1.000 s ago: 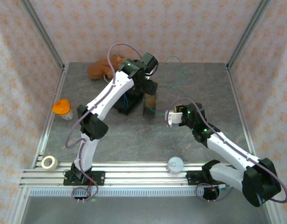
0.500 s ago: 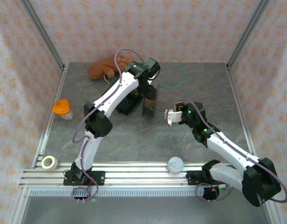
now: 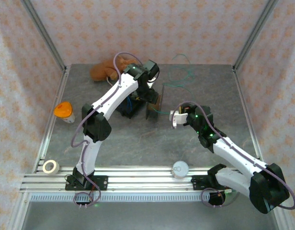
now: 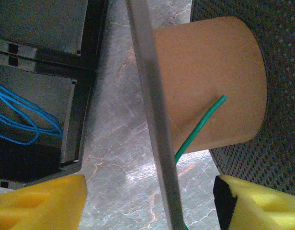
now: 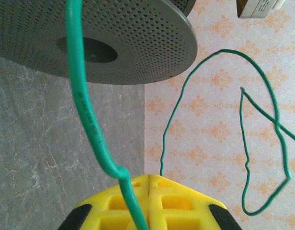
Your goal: Wrap the cables
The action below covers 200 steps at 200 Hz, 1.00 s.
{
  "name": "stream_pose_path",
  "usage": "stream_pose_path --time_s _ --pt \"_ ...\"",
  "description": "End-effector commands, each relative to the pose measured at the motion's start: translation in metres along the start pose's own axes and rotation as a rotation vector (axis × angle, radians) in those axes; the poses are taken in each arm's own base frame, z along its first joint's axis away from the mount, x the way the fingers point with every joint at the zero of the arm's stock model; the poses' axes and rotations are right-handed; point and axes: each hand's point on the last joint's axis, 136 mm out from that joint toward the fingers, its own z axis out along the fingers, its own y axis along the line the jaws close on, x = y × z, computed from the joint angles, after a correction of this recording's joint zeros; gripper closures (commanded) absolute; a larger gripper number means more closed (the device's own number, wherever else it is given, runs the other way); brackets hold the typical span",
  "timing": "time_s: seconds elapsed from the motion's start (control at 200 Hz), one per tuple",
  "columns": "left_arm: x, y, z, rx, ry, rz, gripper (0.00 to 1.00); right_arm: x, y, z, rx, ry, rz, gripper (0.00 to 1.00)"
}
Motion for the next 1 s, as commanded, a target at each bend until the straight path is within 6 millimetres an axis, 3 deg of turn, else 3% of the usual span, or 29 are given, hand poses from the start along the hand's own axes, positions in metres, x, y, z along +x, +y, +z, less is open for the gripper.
stream_pose_path --time_s 0.0,0.15,0.395,0.761,0.891,0.996 --pt "-0.002 -0.001 -0.01 0.011 -0.02 0.0 0.33 -0.007 -0.014 -0.004 0.063 -0.036 0.033 1.0" --pt "-0.003 0.0 -0.006 0.0 -0.016 -0.003 0.37 -0.008 -0.011 -0.002 0.057 -0.04 0.049 1.0" --pt "0.003 -0.001 0.0 -0.029 0.007 0.018 0.29 -0.011 -0.008 0.001 0.06 -0.046 0.066 1.0" --pt "0.016 0.013 0.007 -0.144 0.057 0.048 0.36 -0.007 -0.006 0.004 0.071 -0.018 0.1 1.0" --pt "0.019 0.014 0.007 -0.174 0.066 0.063 0.46 -0.005 -0.006 0.005 0.072 -0.011 0.11 1.0" --pt "0.019 0.016 0.006 -0.193 0.059 0.066 0.61 -0.006 -0.007 0.005 0.073 -0.014 0.117 1.0"
